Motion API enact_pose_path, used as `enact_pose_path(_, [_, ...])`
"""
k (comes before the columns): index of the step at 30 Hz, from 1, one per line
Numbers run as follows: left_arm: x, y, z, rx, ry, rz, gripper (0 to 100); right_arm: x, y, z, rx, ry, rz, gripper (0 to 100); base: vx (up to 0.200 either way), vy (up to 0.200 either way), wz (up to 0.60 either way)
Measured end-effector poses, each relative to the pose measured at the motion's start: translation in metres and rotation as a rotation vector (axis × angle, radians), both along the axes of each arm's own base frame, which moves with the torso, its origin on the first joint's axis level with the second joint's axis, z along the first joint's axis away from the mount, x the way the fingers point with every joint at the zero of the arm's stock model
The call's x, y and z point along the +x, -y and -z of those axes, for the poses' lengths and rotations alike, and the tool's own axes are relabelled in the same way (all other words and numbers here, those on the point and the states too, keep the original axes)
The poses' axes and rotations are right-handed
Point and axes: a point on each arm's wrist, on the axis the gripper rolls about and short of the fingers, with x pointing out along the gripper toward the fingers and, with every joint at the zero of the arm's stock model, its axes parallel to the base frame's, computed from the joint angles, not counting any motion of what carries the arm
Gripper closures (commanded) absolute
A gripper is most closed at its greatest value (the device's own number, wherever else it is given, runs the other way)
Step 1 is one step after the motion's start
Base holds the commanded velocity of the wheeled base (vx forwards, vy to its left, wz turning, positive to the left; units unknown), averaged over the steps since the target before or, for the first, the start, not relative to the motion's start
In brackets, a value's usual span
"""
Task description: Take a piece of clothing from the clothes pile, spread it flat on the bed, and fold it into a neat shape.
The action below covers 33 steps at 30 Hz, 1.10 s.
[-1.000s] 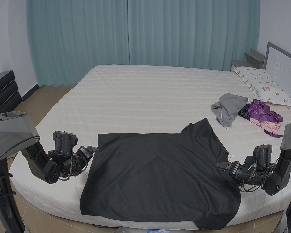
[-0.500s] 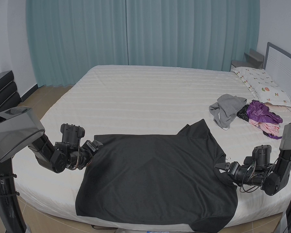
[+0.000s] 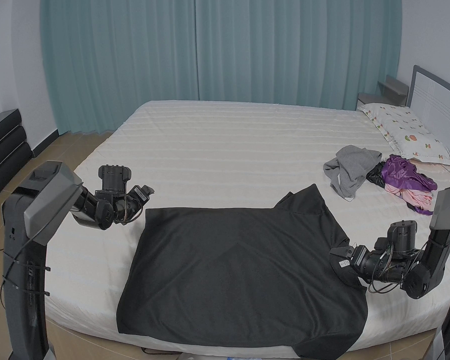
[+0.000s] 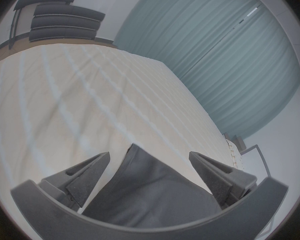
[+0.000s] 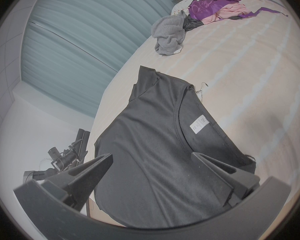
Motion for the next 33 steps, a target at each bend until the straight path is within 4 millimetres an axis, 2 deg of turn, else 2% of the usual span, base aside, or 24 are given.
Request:
enact_pose_path(5, [0.028,-0.003,0.021,0.031,0.032,0.012,0,0.010,0.000,0.000,0.001,0.023,0.001,0,0.000,0.000,0.00])
enact_pose_path(13, [0.051,0.001,0.051,0.046,0.026,0.025,0,0.029,-0.004,0.001,0.003,0.050,-0.002,0,0.000,0.000,0.00])
enact_pose_path(14, [0.052,0.002,0.054,0.046,0.023,0.027,100,0.032,-0.004,0.001,0.003,0.052,-0.004,0,0.000,0.000,0.00])
enact_pose_path(23, [0.056,0.006,0.067,0.051,0.013,0.027,100,0.062,-0.007,-0.002,0.002,0.072,0.002,0,0.000,0.000,0.00])
enact_pose_path(28, [0.061,0.006,0.060,0.063,0.047,0.005,100,0.088,-0.009,-0.007,-0.009,0.086,0.019,0,0.000,0.000,0.00])
enact_pose_path(33, [0.066,0.005,0.049,0.074,0.073,-0.015,100,0.126,-0.013,-0.017,-0.028,0.132,0.049,0,0.000,0.000,0.00])
